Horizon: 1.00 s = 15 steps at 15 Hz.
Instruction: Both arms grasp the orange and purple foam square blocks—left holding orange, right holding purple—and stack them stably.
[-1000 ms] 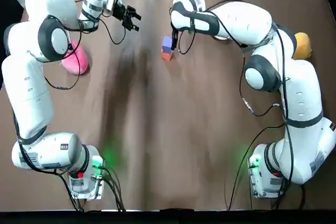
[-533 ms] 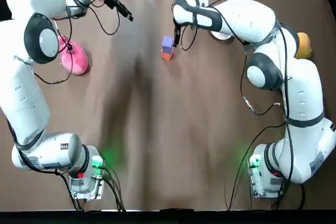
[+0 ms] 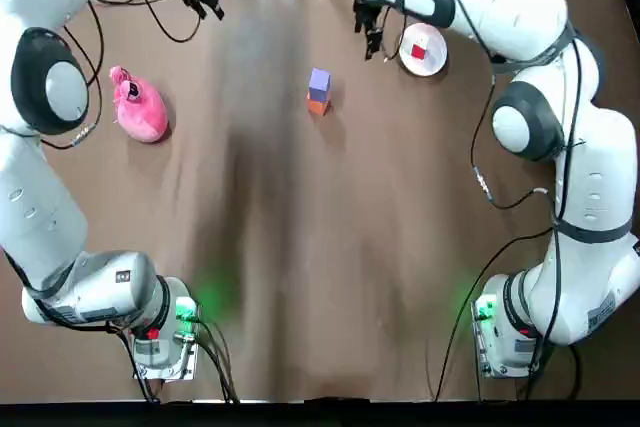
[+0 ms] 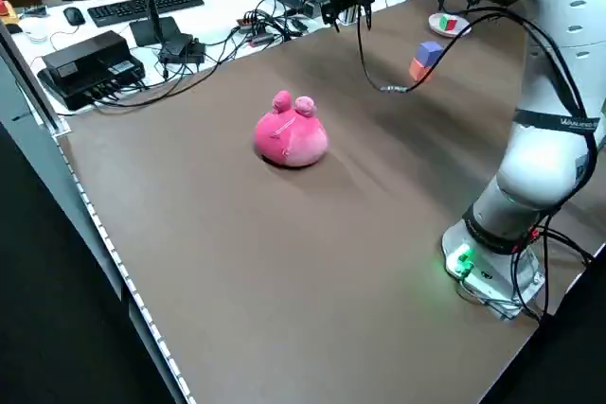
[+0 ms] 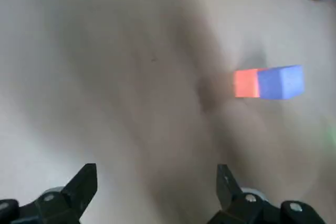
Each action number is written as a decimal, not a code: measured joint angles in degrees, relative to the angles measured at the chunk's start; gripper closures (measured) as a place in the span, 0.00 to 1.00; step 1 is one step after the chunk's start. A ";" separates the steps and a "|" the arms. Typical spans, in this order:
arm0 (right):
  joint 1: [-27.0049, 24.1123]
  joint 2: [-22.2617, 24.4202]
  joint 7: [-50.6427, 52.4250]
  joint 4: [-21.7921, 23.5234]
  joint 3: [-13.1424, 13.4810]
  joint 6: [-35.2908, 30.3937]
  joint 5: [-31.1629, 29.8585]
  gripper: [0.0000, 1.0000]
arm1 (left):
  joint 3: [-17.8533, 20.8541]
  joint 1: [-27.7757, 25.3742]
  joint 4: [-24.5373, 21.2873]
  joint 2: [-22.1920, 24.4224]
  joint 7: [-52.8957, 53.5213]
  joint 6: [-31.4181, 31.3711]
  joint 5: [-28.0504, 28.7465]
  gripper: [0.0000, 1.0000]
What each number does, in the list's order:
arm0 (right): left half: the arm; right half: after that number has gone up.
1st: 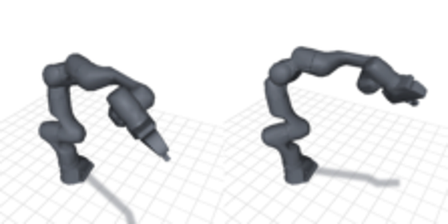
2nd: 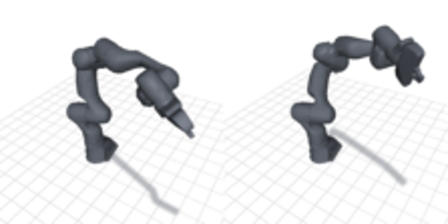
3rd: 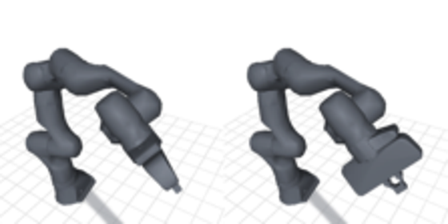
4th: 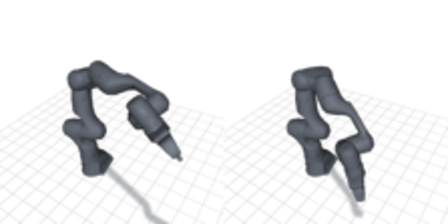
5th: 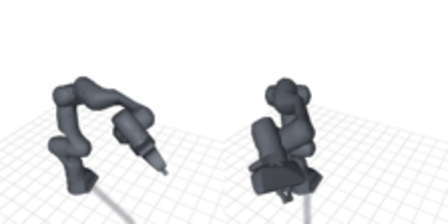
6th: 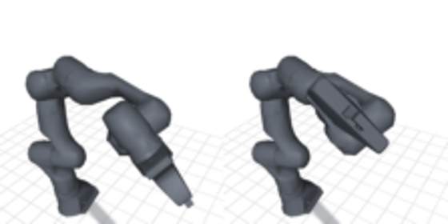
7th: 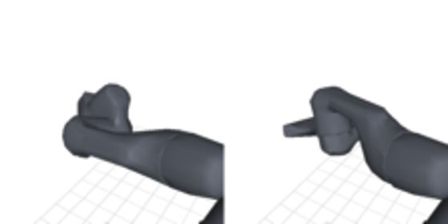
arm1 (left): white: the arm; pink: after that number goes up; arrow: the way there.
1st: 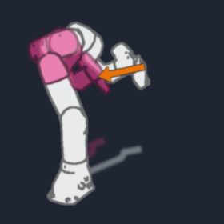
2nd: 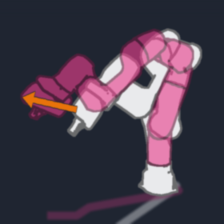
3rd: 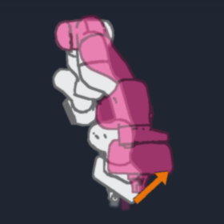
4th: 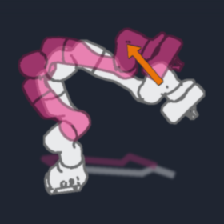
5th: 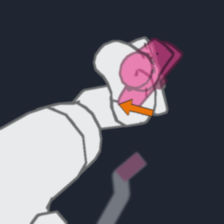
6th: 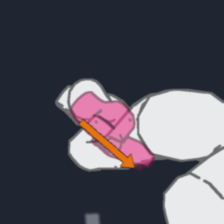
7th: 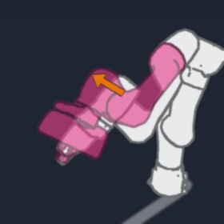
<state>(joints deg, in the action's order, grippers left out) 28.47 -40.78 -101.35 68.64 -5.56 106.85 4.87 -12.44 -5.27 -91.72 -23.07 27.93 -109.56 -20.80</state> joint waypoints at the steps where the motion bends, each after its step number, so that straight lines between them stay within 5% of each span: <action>1: -0.83 0.90 4.59 0.00 0.00 -0.50 -1.33 0.00 | -0.07 0.10 -0.02 1.22 -4.03 0.98 2.88 0.00; 8: -13.31 8.45 49.71 -0.07 0.25 -9.14 -6.28 0.00 | -0.99 2.93 -1.39 11.15 -35.48 9.55 20.21 0.00; 15: -26.84 13.12 81.37 -0.04 -0.18 -13.22 -6.98 0.00 | -0.78 2.89 1.87 20.52 -39.92 10.96 21.95 0.00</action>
<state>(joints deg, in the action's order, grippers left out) 1.62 -27.66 -19.98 68.61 -5.75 93.62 -2.11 -13.22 -2.38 -89.85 -2.55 -11.99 -98.60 1.15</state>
